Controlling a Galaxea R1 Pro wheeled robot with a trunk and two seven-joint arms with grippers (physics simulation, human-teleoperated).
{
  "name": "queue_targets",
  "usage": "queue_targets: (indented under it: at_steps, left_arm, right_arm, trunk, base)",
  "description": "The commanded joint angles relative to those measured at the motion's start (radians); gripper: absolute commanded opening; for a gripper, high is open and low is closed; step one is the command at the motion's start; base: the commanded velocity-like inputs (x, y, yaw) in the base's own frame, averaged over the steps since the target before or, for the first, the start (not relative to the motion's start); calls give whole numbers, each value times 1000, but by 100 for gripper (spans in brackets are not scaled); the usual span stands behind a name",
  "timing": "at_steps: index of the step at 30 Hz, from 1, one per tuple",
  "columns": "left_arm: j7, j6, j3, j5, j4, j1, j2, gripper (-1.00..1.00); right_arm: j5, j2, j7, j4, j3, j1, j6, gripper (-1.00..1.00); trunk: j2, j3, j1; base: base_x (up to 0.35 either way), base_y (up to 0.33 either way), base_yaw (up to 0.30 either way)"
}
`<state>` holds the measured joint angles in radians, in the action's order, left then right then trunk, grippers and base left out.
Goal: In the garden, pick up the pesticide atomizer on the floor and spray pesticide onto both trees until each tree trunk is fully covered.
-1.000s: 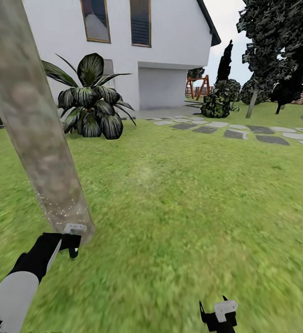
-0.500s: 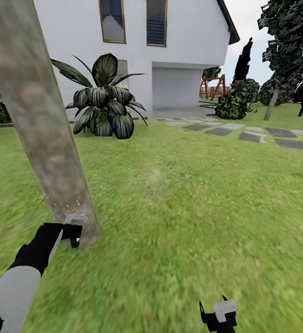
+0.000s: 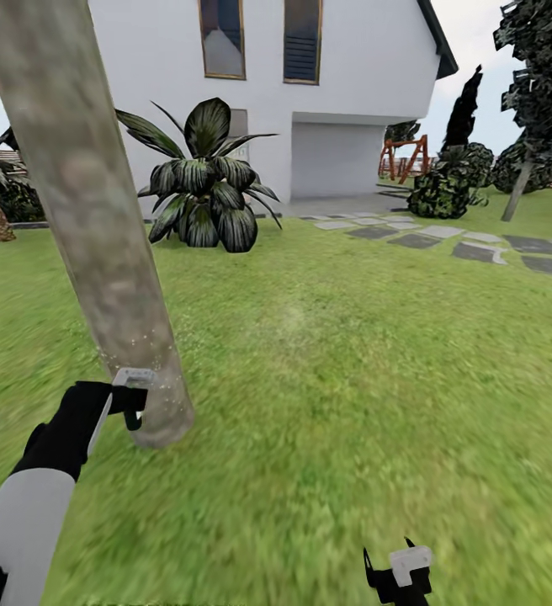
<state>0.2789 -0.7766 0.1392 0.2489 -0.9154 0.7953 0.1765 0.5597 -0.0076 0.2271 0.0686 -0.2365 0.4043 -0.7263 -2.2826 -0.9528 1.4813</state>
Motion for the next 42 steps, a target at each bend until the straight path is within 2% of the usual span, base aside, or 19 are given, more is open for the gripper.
queue_targets:
  at_steps: [1,12,20,26,32,42]
  left_arm:
    - [9,-3,1,10,-1,-1,0,-100]
    - [8,3,4,8,5,-5,-3,-100]
    - [8,5,8,10,18,-5,9,-100]
    - [7,10,3,12,100,-8,1,-100]
    - [6,14,5,10,124,-8,-2,-100]
    - [6,15,6,11,130,-8,-2,-100]
  right_arm:
    - [11,0,6,-1,-5,1,-2,100]
    - [11,0,5,-1,-4,1,-2,100]
    - [11,0,5,-1,-4,1,-2,100]
    - [11,0,5,-1,-4,1,-2,100]
    - [11,0,5,-1,-4,1,-2,100]
    - [11,0,4,-1,-4,1,-2,100]
  trunk:
    - [0,-1,0]
    - [0,-1,0]
    - [0,-3,0]
    - [0,-6,0]
    - [0,-9,0]
    - [0,-9,0]
  base:
    - [110,-134,276]
    - [89,-241,63]
    - [1,-272,76]
    - [10,-272,247]
    - [80,-272,207]
    - [97,-272,9]
